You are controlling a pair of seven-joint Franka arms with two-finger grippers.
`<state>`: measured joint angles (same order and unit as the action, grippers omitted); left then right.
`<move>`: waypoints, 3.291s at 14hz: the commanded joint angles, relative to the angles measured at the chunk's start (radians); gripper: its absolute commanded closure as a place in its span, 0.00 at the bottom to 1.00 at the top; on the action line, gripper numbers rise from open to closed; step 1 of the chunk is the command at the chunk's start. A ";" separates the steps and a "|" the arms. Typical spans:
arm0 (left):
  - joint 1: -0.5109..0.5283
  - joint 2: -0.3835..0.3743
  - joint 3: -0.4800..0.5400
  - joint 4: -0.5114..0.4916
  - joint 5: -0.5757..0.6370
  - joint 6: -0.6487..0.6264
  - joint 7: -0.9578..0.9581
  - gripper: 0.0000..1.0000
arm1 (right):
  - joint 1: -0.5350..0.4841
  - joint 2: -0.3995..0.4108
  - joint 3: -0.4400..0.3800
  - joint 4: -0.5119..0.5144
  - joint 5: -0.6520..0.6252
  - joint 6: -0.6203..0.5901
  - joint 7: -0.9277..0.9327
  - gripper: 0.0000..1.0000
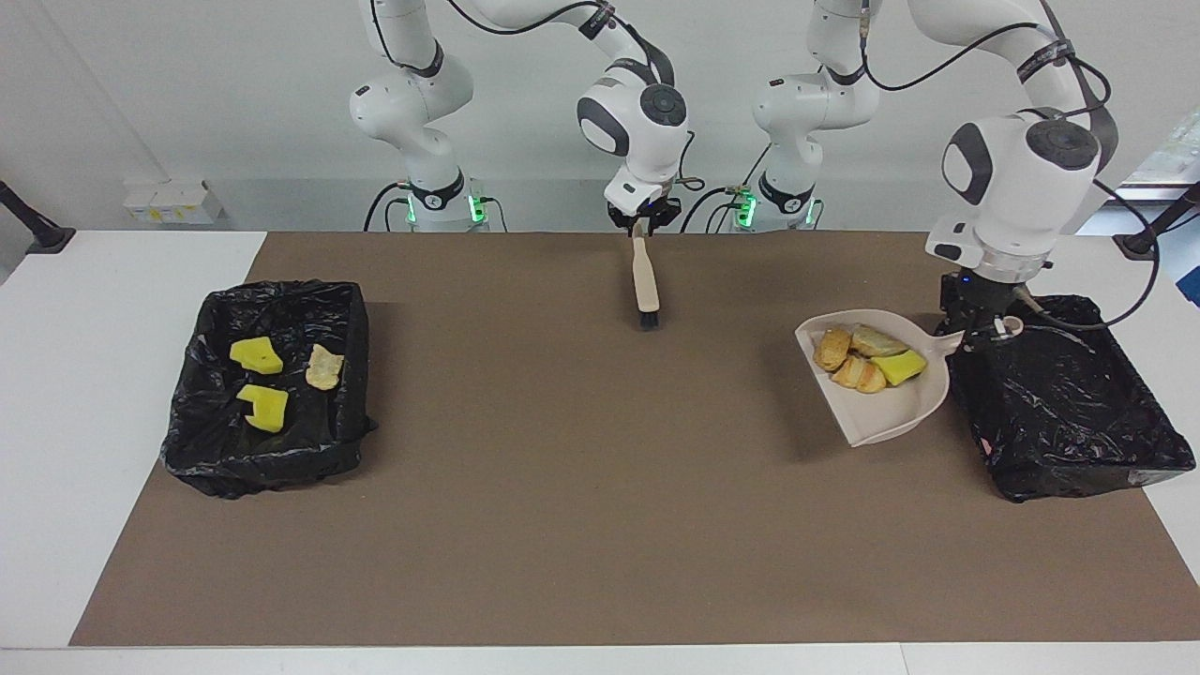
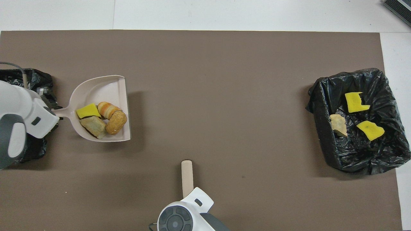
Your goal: Sweep and dump trash in bin
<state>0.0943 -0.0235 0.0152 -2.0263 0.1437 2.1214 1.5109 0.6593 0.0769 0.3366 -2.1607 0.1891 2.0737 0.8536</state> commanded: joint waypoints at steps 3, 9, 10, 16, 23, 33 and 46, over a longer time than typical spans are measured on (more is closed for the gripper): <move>0.214 0.020 -0.009 0.099 -0.105 -0.034 0.153 1.00 | -0.064 0.007 -0.005 0.142 -0.062 -0.174 -0.011 0.00; 0.415 0.149 -0.004 0.297 -0.075 -0.049 0.371 1.00 | -0.297 0.007 -0.004 0.350 -0.193 -0.369 -0.293 0.00; 0.429 0.167 -0.004 0.316 -0.031 -0.025 0.380 1.00 | -0.332 0.007 -0.007 0.376 -0.201 -0.386 -0.359 0.00; 0.424 0.208 -0.006 0.342 0.257 0.068 0.376 1.00 | -0.545 -0.005 -0.018 0.438 -0.350 -0.402 -0.570 0.00; 0.318 0.214 -0.006 0.357 0.631 0.020 0.243 1.00 | -0.776 -0.019 -0.021 0.499 -0.341 -0.406 -0.722 0.00; 0.225 0.214 -0.006 0.414 0.917 -0.124 0.085 1.00 | -0.622 -0.086 -0.412 0.545 -0.218 -0.458 -0.858 0.00; 0.036 0.183 -0.020 0.434 0.759 -0.395 -0.147 1.00 | -0.615 -0.105 -0.401 0.541 -0.191 -0.515 -0.740 0.00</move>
<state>0.1892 0.1650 -0.0129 -1.6011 0.9970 1.7862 1.4284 0.0466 -0.0203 -0.0633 -1.6191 -0.0179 1.5668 0.1005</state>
